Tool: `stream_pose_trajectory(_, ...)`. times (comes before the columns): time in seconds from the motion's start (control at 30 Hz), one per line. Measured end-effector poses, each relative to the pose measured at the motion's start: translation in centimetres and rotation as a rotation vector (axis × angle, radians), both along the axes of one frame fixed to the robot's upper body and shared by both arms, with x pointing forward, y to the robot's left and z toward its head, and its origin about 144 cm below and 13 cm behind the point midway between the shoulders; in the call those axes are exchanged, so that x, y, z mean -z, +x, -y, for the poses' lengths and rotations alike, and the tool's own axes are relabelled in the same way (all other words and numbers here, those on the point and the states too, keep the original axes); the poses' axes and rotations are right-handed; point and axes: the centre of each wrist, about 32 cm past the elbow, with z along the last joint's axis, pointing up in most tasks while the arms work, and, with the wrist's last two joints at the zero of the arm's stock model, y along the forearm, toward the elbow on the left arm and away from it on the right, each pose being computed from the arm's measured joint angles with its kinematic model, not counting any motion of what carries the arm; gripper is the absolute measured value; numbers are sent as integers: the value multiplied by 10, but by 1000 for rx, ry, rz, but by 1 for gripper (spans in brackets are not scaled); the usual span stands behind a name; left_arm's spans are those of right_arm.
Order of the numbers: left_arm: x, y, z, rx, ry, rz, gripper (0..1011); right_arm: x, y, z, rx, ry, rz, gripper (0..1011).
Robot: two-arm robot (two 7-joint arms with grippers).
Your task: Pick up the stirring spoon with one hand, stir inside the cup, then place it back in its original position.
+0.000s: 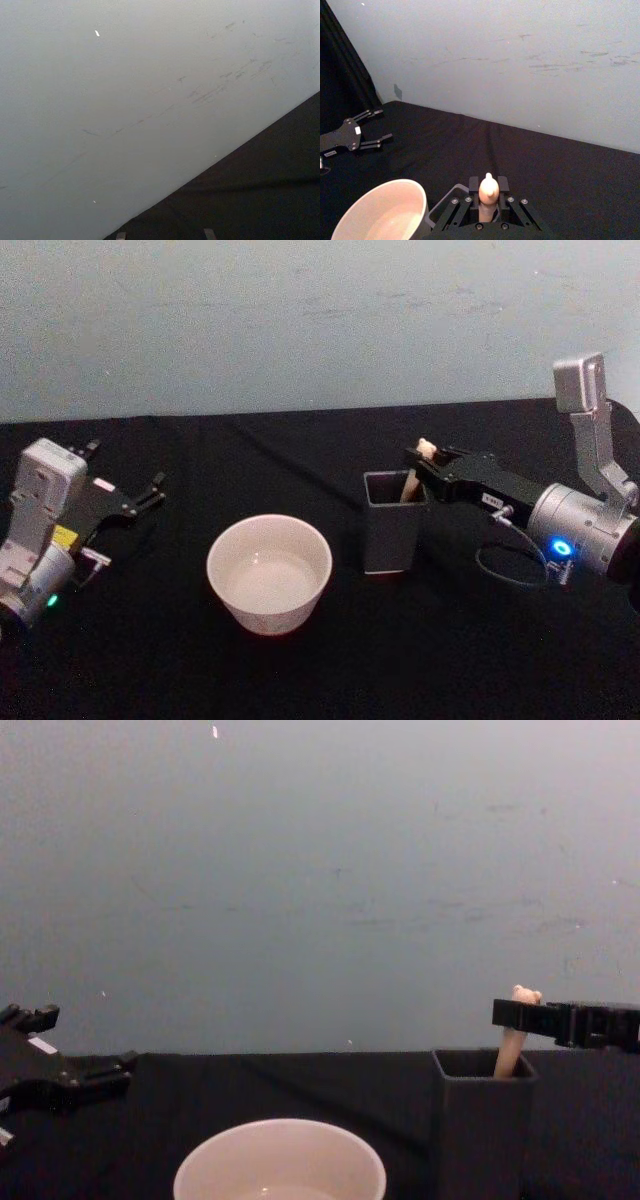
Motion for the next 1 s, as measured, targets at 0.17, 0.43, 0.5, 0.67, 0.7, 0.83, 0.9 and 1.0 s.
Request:
stream_pose_trajectory(0.17,0,0,0,0,0,0,1001,0,0,0,-1,1,0,214)
stream_pose_trajectory(0.43,0,0,0,0,0,0,1001,0,0,0,-1,2,1,355)
stream_pose_trajectory(0.5,0,0,0,0,0,0,1001,0,0,0,-1,2,1,390)
stream_pose_trajectory(0.67,0,0,0,0,0,0,1002,0,0,0,-1,2,1,578)
stream_pose_trajectory(0.7,0,0,0,0,0,0,1001,0,0,0,-1,2,1,638)
stream_pose_trajectory(0.83,0,0,0,0,0,0,1001,0,0,0,-1,2,1,759)
stream_pose_trajectory(0.9,0,0,0,0,0,0,1001,0,0,0,-1,2,1,791)
stream_pose_trajectory(1.0,0,0,0,0,0,0,1001,0,0,0,-1,2,1,887)
